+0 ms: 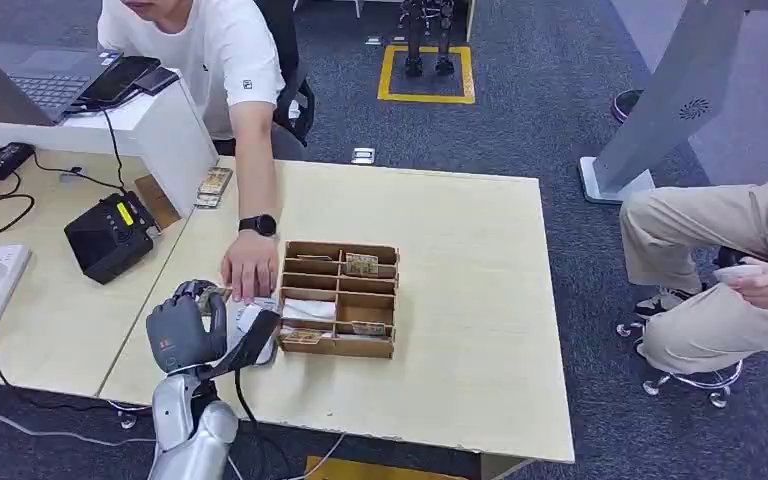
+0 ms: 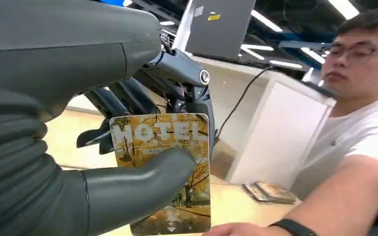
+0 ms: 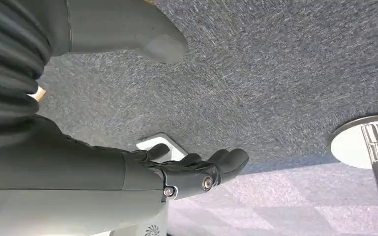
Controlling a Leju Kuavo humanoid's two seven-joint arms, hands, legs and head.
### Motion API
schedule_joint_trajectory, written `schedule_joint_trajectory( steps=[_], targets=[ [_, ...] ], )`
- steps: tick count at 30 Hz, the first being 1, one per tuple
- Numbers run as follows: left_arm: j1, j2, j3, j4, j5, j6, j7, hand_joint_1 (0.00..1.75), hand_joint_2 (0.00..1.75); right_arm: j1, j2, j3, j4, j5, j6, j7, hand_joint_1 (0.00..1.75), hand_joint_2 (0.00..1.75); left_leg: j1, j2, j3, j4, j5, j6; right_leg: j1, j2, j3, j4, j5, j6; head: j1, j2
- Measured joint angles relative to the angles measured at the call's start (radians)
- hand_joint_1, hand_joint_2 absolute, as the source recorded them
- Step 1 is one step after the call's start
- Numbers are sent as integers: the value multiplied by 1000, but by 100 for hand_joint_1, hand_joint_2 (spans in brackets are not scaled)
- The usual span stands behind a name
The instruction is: Pass the card to the sensor for recognition and then transmit it.
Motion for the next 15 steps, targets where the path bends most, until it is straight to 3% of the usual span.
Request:
schedule_joint_trajectory(
  steps=[7, 15],
  targets=[
    [0, 8, -30, 66, -13, 0, 85, 175, 175, 0, 0, 0, 0, 17, 0, 10, 0, 175, 0, 0, 0, 0, 0, 0, 0, 0, 0, 0, 0, 0, 0, 0],
    [-1, 16, -48, 121, 11, 0, 85, 175, 175, 0, 0, 0, 0, 17, 0, 18, 0, 175, 0, 0, 0, 0, 0, 0, 0, 0, 0, 0, 0, 0, 0, 0]
  ],
)
